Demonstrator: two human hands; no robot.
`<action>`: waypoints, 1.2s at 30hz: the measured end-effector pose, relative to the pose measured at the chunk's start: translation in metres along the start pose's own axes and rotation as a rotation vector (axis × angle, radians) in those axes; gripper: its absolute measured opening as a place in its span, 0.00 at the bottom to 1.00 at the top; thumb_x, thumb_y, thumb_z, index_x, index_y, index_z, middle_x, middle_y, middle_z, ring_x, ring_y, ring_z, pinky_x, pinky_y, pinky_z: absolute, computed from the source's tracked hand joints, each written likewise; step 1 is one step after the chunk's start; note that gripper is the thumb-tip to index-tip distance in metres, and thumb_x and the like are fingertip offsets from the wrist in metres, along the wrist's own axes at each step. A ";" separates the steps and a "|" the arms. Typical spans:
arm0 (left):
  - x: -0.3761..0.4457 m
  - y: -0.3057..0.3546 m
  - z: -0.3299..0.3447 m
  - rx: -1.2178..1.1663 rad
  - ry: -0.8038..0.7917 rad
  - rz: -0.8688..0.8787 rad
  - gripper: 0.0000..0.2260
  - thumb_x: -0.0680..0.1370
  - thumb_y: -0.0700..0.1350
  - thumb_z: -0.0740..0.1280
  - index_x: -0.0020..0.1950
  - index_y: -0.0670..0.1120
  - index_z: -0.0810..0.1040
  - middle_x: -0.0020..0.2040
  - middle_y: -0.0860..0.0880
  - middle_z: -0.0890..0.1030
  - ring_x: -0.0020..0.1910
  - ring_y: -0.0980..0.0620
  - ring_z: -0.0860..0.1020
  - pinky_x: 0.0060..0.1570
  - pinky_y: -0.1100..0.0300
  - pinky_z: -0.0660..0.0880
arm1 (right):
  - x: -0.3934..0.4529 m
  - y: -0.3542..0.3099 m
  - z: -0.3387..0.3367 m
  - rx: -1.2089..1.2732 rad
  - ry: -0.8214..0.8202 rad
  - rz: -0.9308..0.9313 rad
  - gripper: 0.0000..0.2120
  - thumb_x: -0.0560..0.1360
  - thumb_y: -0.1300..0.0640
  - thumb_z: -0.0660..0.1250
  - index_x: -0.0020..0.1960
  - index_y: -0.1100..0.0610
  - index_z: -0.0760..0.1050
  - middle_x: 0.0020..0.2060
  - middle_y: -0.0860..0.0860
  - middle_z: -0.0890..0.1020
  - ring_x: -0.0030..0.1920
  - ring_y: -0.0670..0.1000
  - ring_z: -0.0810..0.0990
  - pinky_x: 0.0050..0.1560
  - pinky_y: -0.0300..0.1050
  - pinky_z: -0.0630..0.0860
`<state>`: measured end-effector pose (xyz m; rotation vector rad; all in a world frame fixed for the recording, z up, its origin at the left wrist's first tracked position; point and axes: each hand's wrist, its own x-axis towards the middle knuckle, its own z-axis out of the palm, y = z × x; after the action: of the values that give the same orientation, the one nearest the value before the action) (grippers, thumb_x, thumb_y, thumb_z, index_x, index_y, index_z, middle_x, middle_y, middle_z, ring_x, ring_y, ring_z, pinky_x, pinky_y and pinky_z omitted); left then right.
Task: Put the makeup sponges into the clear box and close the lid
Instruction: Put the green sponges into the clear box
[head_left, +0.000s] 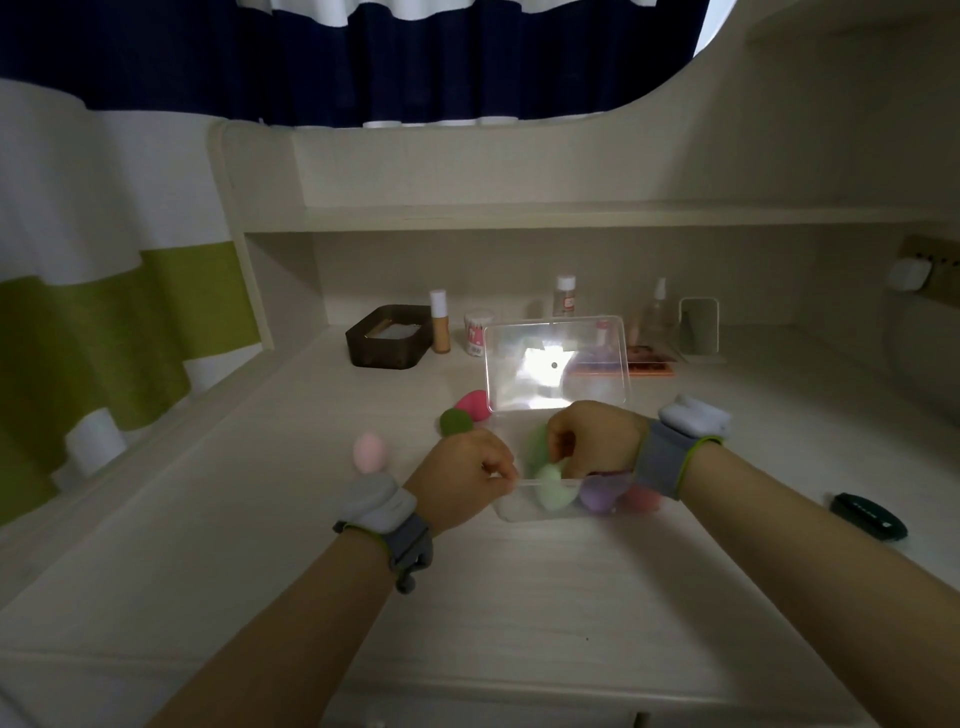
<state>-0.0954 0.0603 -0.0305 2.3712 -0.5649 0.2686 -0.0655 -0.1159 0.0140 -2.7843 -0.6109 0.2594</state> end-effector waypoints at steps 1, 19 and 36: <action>0.000 0.000 0.000 -0.003 0.000 -0.001 0.05 0.71 0.34 0.70 0.44 0.34 0.83 0.52 0.38 0.81 0.43 0.57 0.74 0.40 0.84 0.67 | 0.001 0.000 0.000 -0.009 -0.007 -0.007 0.10 0.66 0.66 0.70 0.47 0.61 0.81 0.39 0.51 0.77 0.41 0.51 0.75 0.44 0.44 0.73; -0.001 0.000 -0.001 -0.012 -0.023 0.002 0.06 0.71 0.36 0.70 0.46 0.36 0.84 0.53 0.39 0.81 0.37 0.65 0.72 0.38 0.83 0.68 | -0.001 -0.003 -0.009 -0.091 -0.055 -0.009 0.14 0.68 0.67 0.68 0.51 0.59 0.84 0.49 0.59 0.85 0.50 0.59 0.83 0.55 0.48 0.80; -0.006 -0.007 -0.015 0.029 0.149 -0.161 0.11 0.75 0.36 0.66 0.55 0.42 0.81 0.56 0.45 0.81 0.49 0.55 0.73 0.48 0.74 0.64 | 0.011 -0.015 -0.028 0.308 0.249 -0.026 0.18 0.72 0.74 0.56 0.51 0.65 0.82 0.41 0.57 0.81 0.37 0.47 0.77 0.41 0.28 0.73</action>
<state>-0.0982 0.0766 -0.0250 2.3841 -0.3005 0.3794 -0.0549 -0.1049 0.0442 -2.4588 -0.4985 -0.0019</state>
